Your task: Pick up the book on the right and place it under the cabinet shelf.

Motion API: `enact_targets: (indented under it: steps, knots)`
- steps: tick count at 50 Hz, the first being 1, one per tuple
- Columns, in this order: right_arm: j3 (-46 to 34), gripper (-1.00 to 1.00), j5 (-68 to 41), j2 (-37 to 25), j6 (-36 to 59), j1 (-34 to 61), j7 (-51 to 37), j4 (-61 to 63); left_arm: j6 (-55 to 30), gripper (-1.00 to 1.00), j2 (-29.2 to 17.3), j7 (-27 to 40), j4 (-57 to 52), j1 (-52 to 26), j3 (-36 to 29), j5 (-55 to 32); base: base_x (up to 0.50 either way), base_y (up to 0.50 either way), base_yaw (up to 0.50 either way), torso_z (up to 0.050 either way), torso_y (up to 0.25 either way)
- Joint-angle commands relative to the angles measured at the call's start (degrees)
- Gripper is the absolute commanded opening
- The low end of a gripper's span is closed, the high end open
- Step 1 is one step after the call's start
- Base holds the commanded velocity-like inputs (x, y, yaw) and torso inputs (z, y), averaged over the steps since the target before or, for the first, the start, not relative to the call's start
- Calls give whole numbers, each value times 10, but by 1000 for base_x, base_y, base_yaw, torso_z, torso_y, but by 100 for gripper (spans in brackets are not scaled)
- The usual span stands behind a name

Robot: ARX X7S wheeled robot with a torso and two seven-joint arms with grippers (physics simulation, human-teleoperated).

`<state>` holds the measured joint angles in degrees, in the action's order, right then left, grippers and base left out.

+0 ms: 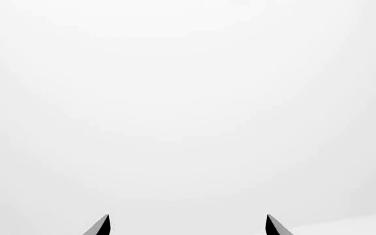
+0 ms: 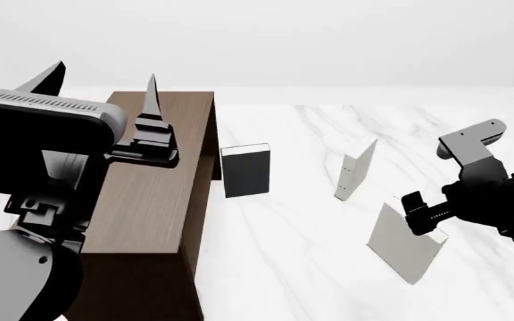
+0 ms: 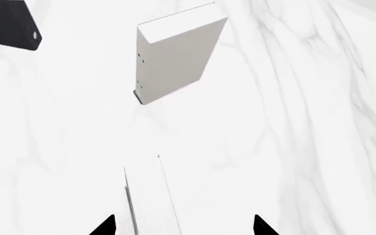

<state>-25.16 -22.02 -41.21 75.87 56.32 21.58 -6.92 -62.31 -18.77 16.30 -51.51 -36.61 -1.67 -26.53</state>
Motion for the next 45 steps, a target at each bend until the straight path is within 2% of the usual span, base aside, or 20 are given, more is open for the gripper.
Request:
enact_targets:
  steps: [1, 45]
  knots:
    - [5, 100, -1, 5, -22, -24, -4, -15, -1, 100, -2, 5, -1, -2, -2, -3, 0, 0, 0, 0, 0]
    - [-17, 100, 15, 42, -121, -61, -1, -119, 4, 100, -11, 17, 1, 0, -7, -15, 0, 0, 0, 0, 0]
